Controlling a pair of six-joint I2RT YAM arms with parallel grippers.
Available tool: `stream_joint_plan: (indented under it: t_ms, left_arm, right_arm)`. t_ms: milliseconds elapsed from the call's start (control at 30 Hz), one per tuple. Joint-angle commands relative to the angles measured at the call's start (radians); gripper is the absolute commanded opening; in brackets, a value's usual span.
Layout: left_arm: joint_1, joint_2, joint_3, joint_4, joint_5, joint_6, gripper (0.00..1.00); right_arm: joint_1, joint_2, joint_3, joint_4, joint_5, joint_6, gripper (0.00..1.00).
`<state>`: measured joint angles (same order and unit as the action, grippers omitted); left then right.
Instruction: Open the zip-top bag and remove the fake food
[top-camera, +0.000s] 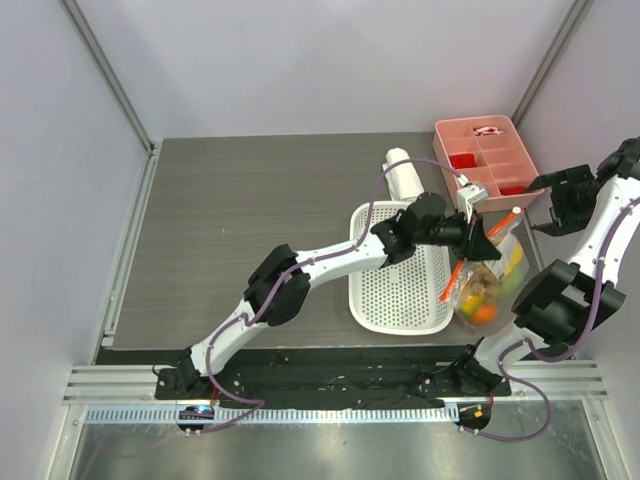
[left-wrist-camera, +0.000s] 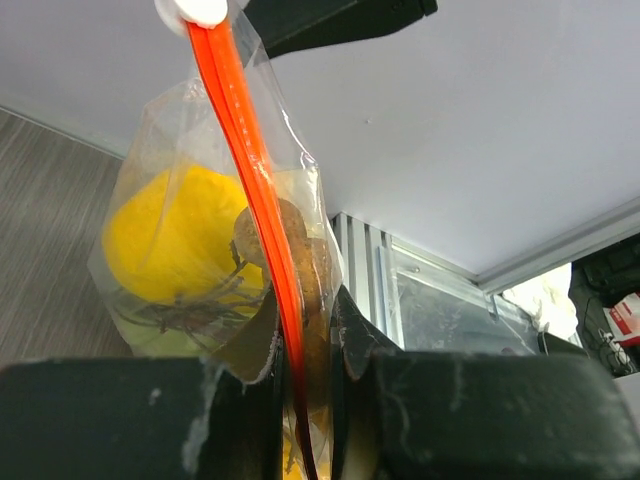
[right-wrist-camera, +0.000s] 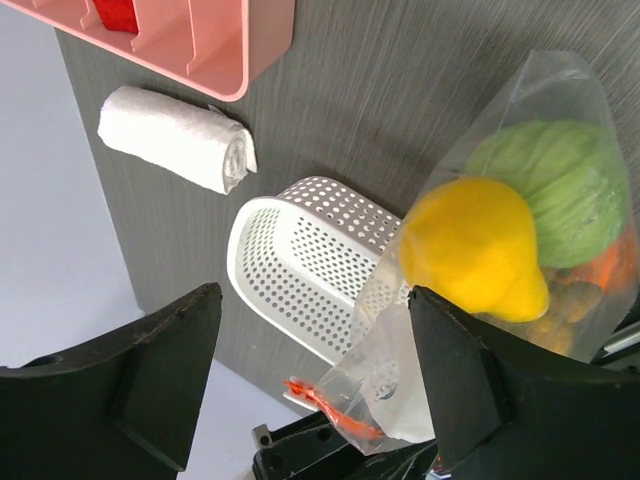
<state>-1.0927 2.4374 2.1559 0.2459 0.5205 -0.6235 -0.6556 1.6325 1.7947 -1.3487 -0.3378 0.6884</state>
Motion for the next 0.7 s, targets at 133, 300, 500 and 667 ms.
stream_joint_plan:
  t_ms: [133,300,500,667]
  left_arm:
    - [-0.006,-0.043,0.001,0.058,-0.042,0.073,0.00]
    - [-0.015,-0.086,-0.034,0.016,-0.086,0.154,0.00]
    - [-0.022,-0.077,-0.016,-0.008,-0.083,0.176,0.00]
    - [-0.039,-0.061,0.031,-0.060,-0.086,0.212,0.00]
  right_arm:
    - [-0.021,-0.092,-0.086,-0.158,-0.049,0.052,0.73]
    - [-0.021,-0.122,-0.162,-0.158,-0.089,0.076,0.63]
    - [-0.021,-0.120,-0.162,-0.158,-0.115,0.069,0.51]
    - [-0.021,-0.115,-0.199,-0.158,-0.135,0.071,0.50]
